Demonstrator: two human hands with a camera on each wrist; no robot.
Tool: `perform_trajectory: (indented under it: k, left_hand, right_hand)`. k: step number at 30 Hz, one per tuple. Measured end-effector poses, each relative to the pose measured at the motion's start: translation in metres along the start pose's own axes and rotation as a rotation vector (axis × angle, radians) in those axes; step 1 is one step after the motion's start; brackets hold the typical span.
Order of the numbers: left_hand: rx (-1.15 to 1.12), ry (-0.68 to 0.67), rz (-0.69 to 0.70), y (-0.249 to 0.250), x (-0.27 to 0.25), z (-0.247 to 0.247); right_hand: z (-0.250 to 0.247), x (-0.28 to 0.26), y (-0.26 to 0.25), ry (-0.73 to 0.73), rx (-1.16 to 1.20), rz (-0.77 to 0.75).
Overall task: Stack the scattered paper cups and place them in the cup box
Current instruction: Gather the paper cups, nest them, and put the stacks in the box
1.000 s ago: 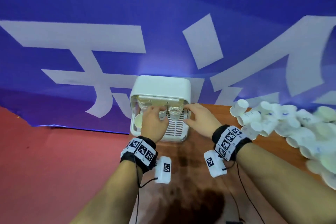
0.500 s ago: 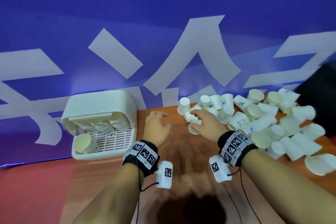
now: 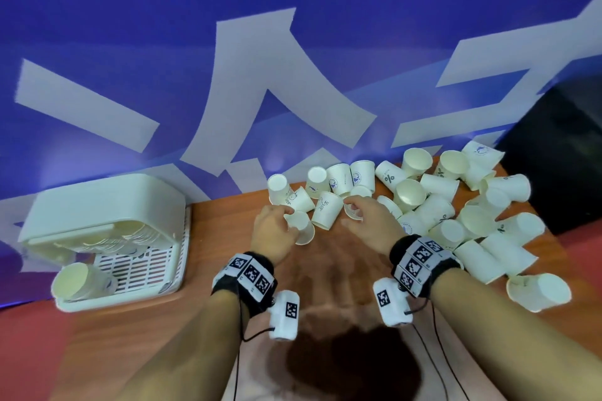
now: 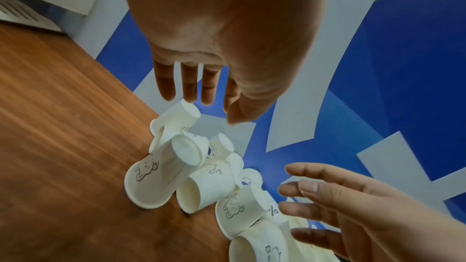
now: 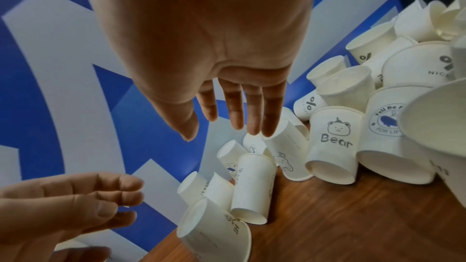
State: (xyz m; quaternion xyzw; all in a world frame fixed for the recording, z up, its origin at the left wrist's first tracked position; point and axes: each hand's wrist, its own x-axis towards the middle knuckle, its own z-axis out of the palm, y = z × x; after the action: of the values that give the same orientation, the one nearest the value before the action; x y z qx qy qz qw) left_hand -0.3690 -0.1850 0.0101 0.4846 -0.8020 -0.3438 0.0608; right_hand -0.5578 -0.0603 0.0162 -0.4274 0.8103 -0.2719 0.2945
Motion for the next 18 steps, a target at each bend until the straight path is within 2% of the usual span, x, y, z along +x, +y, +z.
perform_trajectory:
  k: [7,18]
  left_hand:
    - [0.061,-0.094,-0.128,-0.001,0.019,0.029]
    - [0.234,-0.176,-0.112,-0.004,0.055,0.062]
  right_hand:
    - [0.005,0.032,0.02,-0.05,0.101,0.044]
    - [0.011,0.066,0.04,-0.065,0.105,0.028]
